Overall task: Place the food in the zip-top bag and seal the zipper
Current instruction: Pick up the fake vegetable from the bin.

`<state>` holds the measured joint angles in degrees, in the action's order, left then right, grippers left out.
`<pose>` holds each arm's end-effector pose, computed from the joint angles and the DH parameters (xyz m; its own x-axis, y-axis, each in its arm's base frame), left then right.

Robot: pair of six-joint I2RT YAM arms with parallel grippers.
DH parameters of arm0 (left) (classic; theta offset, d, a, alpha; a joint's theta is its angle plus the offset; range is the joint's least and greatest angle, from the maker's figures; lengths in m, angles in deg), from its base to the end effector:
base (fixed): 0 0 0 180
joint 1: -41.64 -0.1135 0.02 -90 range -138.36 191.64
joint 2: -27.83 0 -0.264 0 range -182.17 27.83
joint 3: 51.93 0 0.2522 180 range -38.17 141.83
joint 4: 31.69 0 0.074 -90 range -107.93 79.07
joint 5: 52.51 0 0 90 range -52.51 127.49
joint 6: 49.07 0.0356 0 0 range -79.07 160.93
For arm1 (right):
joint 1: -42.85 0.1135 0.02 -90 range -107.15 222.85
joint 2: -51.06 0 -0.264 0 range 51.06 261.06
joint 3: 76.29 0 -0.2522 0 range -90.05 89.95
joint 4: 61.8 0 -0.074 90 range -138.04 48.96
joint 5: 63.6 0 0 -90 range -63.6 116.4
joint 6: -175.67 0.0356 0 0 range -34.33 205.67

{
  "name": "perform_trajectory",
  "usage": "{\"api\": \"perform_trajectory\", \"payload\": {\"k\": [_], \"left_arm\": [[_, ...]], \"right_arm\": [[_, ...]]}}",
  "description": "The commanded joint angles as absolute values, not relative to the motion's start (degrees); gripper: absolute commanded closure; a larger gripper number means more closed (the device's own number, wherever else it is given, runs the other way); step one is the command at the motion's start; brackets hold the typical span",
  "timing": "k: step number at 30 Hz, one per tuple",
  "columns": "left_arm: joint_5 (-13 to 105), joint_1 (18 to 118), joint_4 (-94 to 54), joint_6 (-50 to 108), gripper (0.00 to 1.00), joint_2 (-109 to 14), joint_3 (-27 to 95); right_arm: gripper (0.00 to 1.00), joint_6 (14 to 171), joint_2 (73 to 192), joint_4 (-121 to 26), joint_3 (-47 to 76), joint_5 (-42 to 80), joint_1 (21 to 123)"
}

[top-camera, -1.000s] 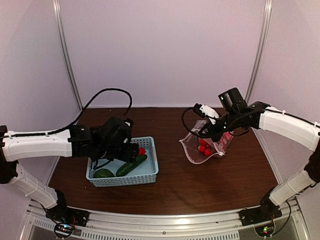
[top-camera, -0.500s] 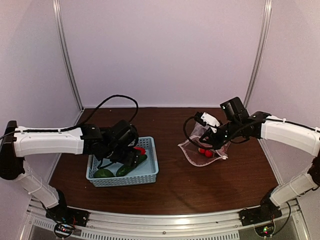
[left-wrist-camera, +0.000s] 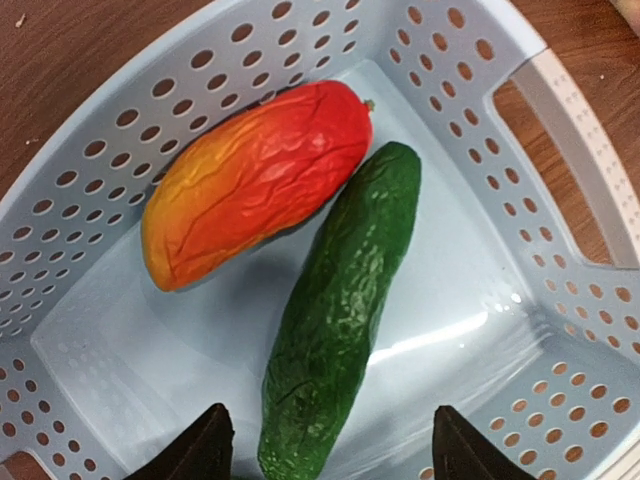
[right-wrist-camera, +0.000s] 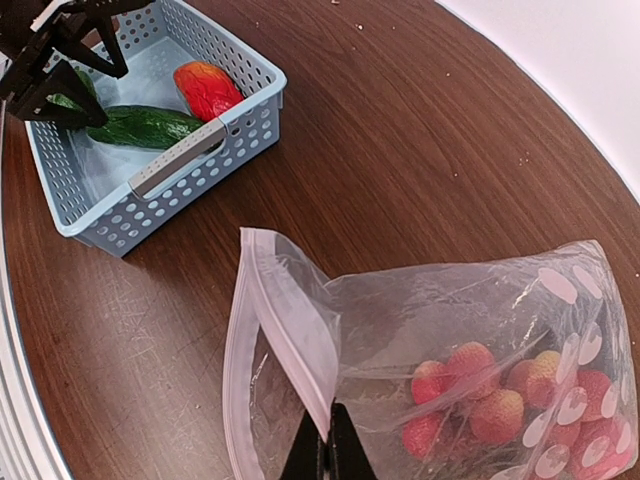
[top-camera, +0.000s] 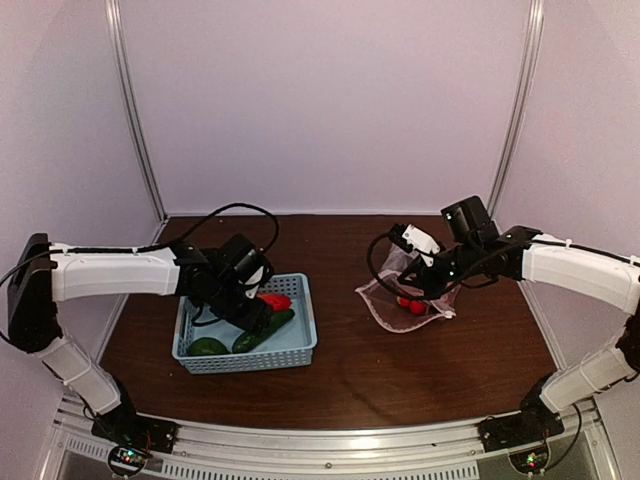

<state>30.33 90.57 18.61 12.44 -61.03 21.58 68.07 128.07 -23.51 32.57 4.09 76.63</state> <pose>0.2024 -0.2255 0.2111 -0.8668 0.2742 -0.4165 0.3423 0.9346 -0.0969 0.2321 0.1715 0.2705 -0.3280 -0.5559 -0.7638 -0.8812 0.4715 0.0352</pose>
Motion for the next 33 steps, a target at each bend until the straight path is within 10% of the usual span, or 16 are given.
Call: {"api": "perform_trajectory", "payload": {"k": [1,33], "left_arm": [[34.9,88.6,18.2,21.5,0.32,-64.6,23.5],[32.8,88.7,26.6,30.7,0.70,-80.9,38.2]], "right_arm": [[1.00,68.7,126.1,-24.3,33.6,3.8,77.0],[1.00,68.7,126.5,-23.4,33.3,4.4,77.0]]}}
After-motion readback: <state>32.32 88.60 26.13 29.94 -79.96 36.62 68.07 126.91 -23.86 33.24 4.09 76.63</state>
